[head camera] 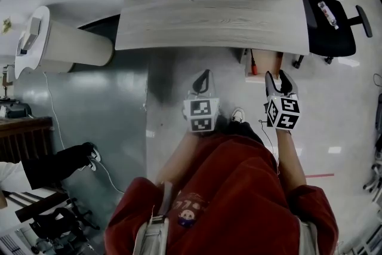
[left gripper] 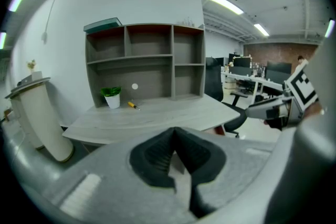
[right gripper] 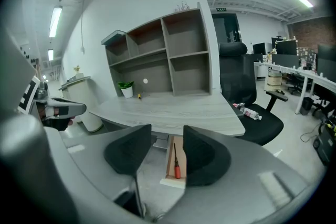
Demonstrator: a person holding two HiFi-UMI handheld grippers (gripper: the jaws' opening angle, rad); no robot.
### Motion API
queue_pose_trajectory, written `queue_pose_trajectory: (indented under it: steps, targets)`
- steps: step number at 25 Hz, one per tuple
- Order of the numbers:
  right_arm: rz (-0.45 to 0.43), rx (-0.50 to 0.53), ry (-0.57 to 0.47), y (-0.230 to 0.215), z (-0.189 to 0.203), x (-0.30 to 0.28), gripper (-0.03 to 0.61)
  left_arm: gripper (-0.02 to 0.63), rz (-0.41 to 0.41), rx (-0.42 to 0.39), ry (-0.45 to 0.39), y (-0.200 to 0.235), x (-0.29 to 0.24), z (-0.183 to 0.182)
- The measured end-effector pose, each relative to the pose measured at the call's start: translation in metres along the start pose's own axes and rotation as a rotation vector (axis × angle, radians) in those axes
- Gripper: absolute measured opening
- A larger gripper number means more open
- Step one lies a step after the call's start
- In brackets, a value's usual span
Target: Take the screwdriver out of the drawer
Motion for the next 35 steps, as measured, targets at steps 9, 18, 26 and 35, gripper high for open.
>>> queue_pose_trajectory:
  steps: [9, 18, 26, 35]
  targets:
    - [0.014, -0.01, 0.026, -0.012, 0.003, -0.02, 0.175, 0.0, 0.009, 0.001, 0.014, 0.004, -0.025, 0.002]
    - [0.019, -0.006, 0.088, -0.016, 0.014, -0.054, 0.175, 0.0, 0.026, 0.007, 0.056, 0.013, -0.045, 0.012]
    - [0.02, 0.017, 0.203, -0.016, 0.054, -0.105, 0.175, 0.0, 0.06, 0.021, 0.095, 0.023, -0.078, 0.042]
    - [0.036, 0.035, 0.299, -0.026, 0.108, -0.174, 0.175, 0.0, 0.094, 0.007, 0.146, 0.038, -0.127, 0.096]
Point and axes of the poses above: the fingertips, and each gripper's own axes: x backward along the fingers, y to its left, z out of its underside, the point moved 7 cm from there along x, backward along the fingers, and after that the axes turned 1 degree about -x, right-handed, at the moved point
